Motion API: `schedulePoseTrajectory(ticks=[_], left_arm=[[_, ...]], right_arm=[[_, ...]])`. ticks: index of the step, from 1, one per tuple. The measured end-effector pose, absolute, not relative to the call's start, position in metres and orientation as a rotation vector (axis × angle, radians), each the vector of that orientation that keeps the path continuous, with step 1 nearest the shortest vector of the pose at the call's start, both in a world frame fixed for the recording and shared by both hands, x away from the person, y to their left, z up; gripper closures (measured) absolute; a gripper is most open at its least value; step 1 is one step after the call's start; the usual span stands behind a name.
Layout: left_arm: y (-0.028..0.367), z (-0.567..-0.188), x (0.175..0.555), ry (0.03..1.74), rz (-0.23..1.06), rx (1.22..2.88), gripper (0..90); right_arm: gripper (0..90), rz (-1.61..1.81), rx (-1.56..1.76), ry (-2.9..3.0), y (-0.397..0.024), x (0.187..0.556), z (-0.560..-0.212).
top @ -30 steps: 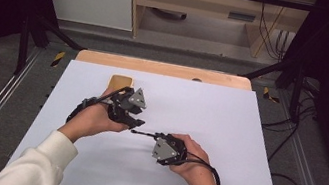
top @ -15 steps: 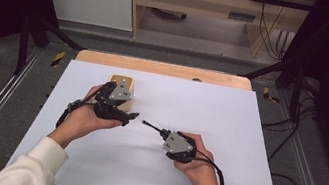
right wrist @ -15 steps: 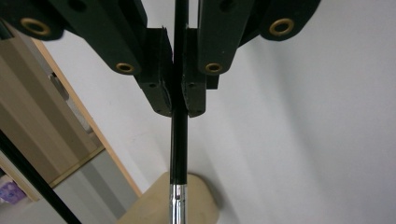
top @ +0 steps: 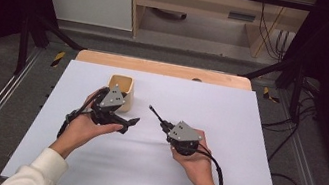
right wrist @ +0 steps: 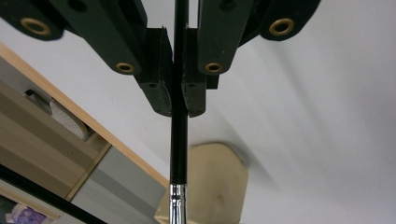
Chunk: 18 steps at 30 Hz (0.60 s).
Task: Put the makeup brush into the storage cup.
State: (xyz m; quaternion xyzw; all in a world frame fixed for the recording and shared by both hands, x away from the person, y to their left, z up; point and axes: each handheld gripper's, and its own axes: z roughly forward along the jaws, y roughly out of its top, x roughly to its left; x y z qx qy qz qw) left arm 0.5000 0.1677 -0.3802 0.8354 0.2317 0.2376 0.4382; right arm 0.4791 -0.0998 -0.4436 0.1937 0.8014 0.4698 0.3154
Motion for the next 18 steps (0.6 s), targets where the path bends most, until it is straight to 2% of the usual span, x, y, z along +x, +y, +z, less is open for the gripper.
schedulePoseTrajectory(ticks=[5, 12, 18], left_arm=[[0.170, -0.384, 0.494, 0.608, 0.567, 1.928, 6.7], [0.161, -0.392, 0.489, 0.609, 0.517, 1.839, 6.3], [0.151, -0.396, 0.487, 0.618, 0.476, 1.779, 15.2]], right_arm=[[83.6, 1.331, 0.573, 2.077, -0.098, 0.482, -0.443], [83.6, 1.417, 0.643, 2.056, -0.091, 0.484, -0.446], [83.6, 1.465, 0.655, 2.056, -0.086, 0.483, -0.447]])
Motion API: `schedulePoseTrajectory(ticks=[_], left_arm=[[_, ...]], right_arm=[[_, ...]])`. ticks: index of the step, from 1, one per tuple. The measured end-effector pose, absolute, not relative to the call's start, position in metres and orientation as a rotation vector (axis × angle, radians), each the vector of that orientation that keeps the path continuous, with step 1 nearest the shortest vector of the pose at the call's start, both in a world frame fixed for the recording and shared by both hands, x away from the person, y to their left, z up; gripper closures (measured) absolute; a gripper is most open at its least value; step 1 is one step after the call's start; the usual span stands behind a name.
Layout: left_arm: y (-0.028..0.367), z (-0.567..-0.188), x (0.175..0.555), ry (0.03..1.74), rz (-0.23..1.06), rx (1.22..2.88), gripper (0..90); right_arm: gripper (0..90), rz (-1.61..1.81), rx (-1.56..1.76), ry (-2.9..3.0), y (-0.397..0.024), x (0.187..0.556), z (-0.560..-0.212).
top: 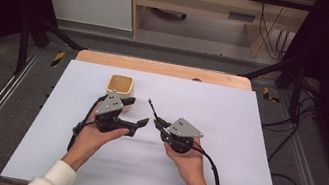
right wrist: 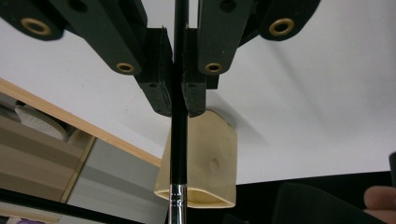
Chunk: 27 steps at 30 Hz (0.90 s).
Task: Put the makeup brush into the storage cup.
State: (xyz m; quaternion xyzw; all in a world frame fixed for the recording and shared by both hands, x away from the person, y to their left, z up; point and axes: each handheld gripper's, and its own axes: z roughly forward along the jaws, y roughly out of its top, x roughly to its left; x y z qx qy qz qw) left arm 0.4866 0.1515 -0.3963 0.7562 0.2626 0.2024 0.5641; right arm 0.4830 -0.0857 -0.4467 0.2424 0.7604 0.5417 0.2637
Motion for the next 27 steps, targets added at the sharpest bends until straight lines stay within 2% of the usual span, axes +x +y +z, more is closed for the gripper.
schedulePoseTrajectory(ticks=[7, 18, 27], left_arm=[[0.139, -0.403, 0.485, 0.644, 0.432, 1.736, 25.2], [0.130, -0.411, 0.485, 0.678, 0.397, 1.700, 50.8], [0.129, -0.412, 0.485, 0.701, 0.391, 1.695, 64.5]], right_arm=[[83.6, 1.476, 0.641, 2.068, -0.081, 0.480, -0.446], [83.6, 1.502, 0.662, 2.083, -0.081, 0.480, -0.445], [83.6, 1.511, 0.667, 2.095, -0.079, 0.480, -0.446]])
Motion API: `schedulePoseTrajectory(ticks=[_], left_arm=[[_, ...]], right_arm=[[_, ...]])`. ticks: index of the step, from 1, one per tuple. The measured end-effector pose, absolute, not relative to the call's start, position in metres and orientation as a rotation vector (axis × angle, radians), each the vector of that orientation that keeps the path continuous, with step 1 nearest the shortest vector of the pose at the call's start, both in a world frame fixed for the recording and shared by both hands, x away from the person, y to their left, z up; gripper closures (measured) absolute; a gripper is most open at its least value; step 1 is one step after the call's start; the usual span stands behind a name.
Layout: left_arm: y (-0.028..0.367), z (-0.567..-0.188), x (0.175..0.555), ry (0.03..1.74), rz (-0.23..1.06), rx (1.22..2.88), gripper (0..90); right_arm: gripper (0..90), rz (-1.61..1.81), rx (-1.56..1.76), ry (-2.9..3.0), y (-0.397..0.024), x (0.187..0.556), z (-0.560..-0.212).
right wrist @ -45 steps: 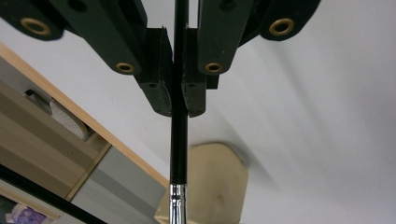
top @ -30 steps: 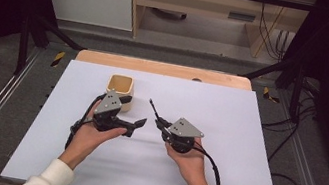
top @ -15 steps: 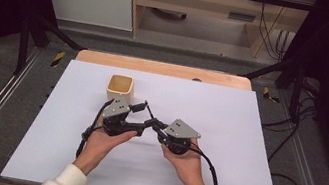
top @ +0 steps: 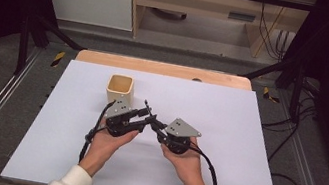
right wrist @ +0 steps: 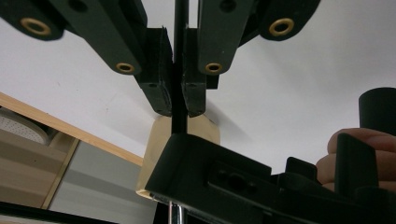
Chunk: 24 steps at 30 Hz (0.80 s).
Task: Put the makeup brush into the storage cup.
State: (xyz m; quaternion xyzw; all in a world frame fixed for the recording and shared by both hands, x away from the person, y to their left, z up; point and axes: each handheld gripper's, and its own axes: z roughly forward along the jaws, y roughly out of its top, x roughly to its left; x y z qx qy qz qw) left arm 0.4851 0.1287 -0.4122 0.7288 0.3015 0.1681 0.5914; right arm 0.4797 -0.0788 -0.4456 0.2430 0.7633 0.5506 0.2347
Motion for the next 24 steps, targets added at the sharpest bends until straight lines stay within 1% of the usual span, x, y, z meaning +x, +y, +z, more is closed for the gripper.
schedulePoseTrajectory(ticks=[14, 22, 24], left_arm=[[0.1302, -0.4150, 0.4846, 0.715, 0.374, 1.686, 75.4], [0.1299, -0.4146, 0.4813, 0.682, 0.358, 1.693, 83.2], [0.1294, -0.4142, 0.4805, 0.674, 0.361, 1.696, 83.5]], right_arm=[[83.6, 1.522, 0.663, 2.109, -0.0759, 0.4792, -0.4446], [83.5, 1.522, 0.652, 2.118, -0.0739, 0.4787, -0.4453], [83.4, 1.521, 0.653, 2.122, -0.0736, 0.4787, -0.4451]])
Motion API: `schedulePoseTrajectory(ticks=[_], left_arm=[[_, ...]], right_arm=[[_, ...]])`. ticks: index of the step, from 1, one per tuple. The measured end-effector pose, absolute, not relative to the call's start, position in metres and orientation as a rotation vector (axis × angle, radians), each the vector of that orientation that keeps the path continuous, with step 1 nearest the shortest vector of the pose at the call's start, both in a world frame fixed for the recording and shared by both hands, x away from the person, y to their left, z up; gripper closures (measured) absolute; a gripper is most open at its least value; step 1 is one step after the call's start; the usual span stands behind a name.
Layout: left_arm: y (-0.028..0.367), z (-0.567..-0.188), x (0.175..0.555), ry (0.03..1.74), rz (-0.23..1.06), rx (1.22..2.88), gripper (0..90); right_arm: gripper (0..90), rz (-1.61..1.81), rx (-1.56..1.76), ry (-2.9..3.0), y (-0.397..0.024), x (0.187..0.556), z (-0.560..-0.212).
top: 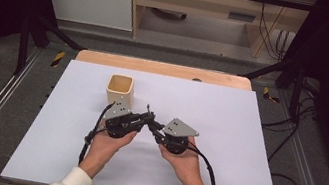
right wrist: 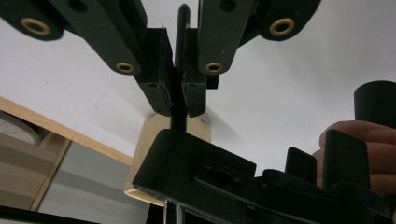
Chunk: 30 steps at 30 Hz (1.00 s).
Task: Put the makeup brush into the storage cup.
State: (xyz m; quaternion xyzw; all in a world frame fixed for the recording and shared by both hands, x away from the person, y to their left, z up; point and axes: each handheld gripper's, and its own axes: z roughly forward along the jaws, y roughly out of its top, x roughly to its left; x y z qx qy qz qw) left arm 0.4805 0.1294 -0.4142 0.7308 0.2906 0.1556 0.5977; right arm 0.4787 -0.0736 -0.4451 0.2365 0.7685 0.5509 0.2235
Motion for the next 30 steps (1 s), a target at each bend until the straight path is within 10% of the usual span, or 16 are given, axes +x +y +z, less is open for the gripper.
schedulePoseTrajectory(ticks=[30], left_arm=[[0.171, -0.384, 0.482, 0.705, 0.519, 1.699, 83.7]], right_arm=[[15.3, 1.358, 0.741, 2.155, -0.116, 0.462, -0.433]])
